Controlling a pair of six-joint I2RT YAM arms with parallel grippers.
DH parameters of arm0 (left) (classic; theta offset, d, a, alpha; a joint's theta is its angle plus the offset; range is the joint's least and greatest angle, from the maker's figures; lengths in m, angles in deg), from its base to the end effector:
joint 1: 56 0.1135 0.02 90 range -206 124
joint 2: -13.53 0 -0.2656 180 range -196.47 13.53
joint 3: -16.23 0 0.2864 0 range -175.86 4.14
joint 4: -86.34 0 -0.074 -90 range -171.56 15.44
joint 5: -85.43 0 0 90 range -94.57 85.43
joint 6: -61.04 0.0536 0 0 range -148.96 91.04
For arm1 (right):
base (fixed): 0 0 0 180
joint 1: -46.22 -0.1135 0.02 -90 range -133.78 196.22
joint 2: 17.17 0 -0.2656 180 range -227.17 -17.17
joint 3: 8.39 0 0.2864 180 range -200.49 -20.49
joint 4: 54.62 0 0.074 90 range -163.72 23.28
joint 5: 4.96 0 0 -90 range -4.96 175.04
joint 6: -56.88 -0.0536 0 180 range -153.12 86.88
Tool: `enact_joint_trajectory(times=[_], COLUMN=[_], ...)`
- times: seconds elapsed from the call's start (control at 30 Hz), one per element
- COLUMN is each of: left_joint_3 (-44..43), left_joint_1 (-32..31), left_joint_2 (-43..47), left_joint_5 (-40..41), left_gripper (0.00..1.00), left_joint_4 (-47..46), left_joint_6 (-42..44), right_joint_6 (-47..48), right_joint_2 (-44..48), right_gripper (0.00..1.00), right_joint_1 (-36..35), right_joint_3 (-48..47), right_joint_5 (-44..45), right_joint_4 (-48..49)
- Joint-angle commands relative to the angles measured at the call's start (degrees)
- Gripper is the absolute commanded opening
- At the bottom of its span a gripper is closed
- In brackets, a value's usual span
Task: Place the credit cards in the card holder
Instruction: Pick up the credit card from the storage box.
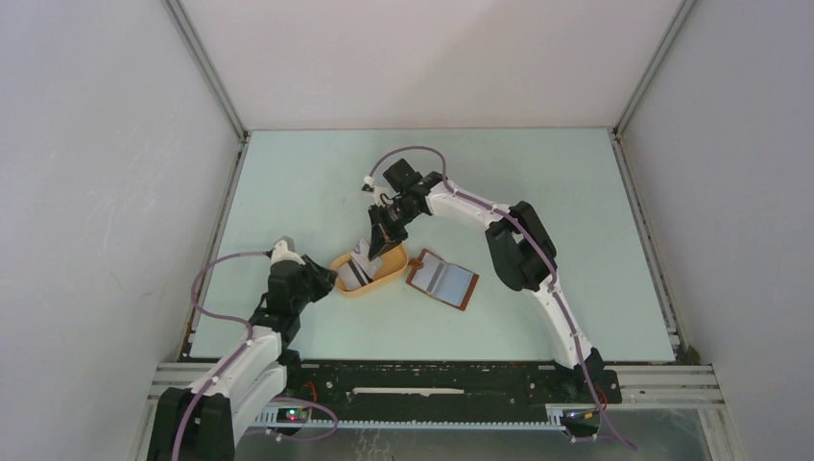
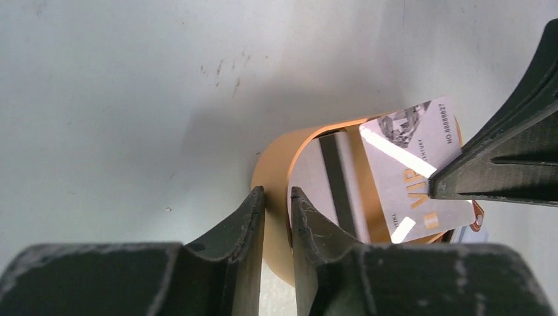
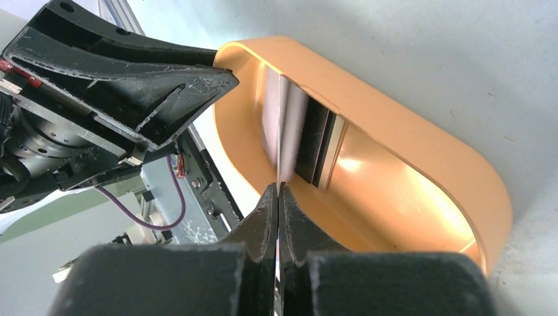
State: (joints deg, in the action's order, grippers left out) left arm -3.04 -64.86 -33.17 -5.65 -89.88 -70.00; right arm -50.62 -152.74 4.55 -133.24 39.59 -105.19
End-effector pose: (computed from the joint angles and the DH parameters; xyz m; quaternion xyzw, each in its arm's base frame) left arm 0.1986 -0.0320 0.1087 -0.2370 0.8384 -0.2145 0.4415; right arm 0.3815 0.3907 0.1483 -0.2807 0.8537 0.4384 0.0141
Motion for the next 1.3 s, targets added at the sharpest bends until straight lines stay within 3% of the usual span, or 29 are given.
enact_joint_trajectory(times=[0.0, 0.17, 0.4, 0.67, 0.83, 1.0, 1.1, 1.27], left_joint_3=[-1.7, -2.6, -4.4, -5.0, -3.8, 2.6, 5.7, 6.2], left_joint_1=[0.1, 0.2, 0.2, -0.9, -10.3, -20.5, -26.7, -35.5], left_joint_2=[1.2, 4.1, 12.1, 18.8, 24.6, 26.4, 24.7, 14.6], left_joint_5=[0.9, 1.0, 0.6, -13.8, -14.4, -8.7, -1.2, 9.5], left_gripper=[0.25, 0.33, 0.6, 0.73, 0.75, 0.75, 0.74, 0.73], left_joint_4=[0.7, 3.4, 7.3, 6.1, 4.7, -6.0, -11.7, -20.1], left_joint_6=[0.3, 0.8, 2.6, 4.6, 3.5, -4.8, -8.7, -13.0], right_joint_6=[5.7, 14.4, 25.6, 34.5, 34.6, 30.0, 28.1, 25.7], right_joint_2=[5.9, 11.2, 23.2, 47.7, 58.4, 58.5, 57.5, 55.1], right_gripper=[0.0, 0.0, 0.0, 0.0, 0.0, 0.0, 0.0, 0.0], right_joint_1=[0.8, 2.2, 5.2, 6.5, 10.3, 17.2, 18.8, 19.2], right_joint_3=[0.9, 3.3, 12.4, 34.1, 45.3, 48.9, 49.1, 50.2], right_joint_5=[0.8, -2.0, -4.9, 2.3, -0.5, -12.1, -13.8, -15.3], right_joint_4=[-1.3, -3.7, -6.1, 0.3, 6.9, 9.6, 9.7, 12.0])
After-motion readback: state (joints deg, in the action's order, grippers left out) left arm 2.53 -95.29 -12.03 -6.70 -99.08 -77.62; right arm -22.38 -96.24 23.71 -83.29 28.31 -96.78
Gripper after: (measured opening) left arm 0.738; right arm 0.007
